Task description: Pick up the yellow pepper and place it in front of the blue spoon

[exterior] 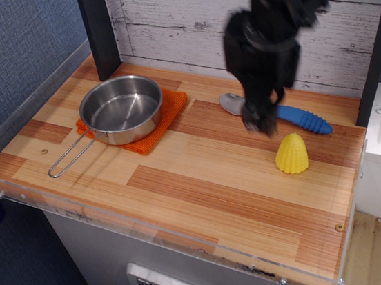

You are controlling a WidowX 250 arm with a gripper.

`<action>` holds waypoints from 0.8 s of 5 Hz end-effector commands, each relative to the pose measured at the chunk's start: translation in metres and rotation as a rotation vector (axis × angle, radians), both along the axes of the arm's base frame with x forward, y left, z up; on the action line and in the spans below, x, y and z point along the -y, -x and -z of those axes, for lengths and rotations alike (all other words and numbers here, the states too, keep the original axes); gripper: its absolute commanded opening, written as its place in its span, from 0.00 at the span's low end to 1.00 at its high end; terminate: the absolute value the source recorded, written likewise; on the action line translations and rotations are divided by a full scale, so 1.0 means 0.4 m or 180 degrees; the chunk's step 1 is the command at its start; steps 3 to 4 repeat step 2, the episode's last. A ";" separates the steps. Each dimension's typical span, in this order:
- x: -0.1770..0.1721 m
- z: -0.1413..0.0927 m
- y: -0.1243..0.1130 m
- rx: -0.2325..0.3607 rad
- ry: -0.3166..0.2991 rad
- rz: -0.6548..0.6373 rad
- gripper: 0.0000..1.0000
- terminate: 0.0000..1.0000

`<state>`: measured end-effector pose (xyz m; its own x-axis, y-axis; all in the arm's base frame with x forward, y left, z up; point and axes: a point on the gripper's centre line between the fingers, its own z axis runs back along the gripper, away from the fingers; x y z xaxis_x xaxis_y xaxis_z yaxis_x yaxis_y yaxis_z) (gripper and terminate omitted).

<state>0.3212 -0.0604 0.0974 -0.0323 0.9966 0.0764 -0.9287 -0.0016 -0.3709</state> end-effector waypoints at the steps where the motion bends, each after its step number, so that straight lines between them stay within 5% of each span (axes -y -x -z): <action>1: -0.072 -0.124 0.059 0.0458 0.0337 -0.0381 1.00 0.00; 2: -0.081 -0.148 0.066 0.0533 0.0458 -0.0479 1.00 1.00; 4: -0.081 -0.148 0.066 0.0533 0.0458 -0.0479 1.00 1.00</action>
